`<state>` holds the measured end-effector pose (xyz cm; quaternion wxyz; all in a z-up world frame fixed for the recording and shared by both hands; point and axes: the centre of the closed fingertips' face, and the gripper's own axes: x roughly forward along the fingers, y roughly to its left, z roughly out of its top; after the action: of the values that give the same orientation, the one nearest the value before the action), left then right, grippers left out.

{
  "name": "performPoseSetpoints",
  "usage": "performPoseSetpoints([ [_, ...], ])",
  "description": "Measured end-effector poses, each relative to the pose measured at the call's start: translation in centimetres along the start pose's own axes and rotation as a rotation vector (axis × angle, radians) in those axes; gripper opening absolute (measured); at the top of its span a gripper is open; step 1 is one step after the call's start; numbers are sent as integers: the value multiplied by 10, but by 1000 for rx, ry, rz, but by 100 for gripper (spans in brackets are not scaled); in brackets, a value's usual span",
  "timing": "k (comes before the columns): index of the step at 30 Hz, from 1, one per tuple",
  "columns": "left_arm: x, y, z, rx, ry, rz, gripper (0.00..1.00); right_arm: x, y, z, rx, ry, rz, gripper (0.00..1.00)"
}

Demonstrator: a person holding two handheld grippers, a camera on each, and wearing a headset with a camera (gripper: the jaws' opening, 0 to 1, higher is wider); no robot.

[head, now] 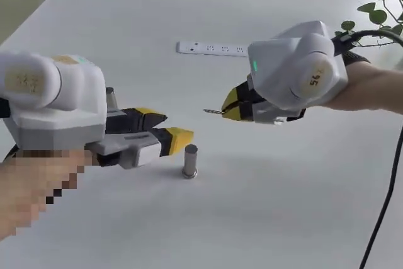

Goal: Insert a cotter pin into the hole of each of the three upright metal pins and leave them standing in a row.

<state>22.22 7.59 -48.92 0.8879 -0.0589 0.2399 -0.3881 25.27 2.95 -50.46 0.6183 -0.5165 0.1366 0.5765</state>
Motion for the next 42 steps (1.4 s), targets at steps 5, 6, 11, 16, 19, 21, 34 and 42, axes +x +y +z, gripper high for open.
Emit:
performPoseSetpoints([
  [5,2,0,0,-71,1,-16,25,-3,5,16,-18,-25,-16,0],
  [6,3,-1,0,-89,1,-22,24,-4,6,18,-21,-29,-18,0],
  [11,6,-6,2,-153,1,-56,17,-2,13,28,-41,-46,-10,0],
  [16,8,-10,1,-182,12,-74,12,1,18,34,-40,-61,-5,0],
  [19,9,-12,1,-196,17,-79,11,1,19,38,-43,-70,0,0],
  [21,10,-12,0,-202,20,-80,7,1,19,40,-46,-74,-4,0],
  [34,15,-10,2,-311,21,-85,1,2,18,37,-60,-66,-4,0],
  [42,16,-13,0,-281,30,-90,1,2,17,36,-52,-68,-14,0],
])
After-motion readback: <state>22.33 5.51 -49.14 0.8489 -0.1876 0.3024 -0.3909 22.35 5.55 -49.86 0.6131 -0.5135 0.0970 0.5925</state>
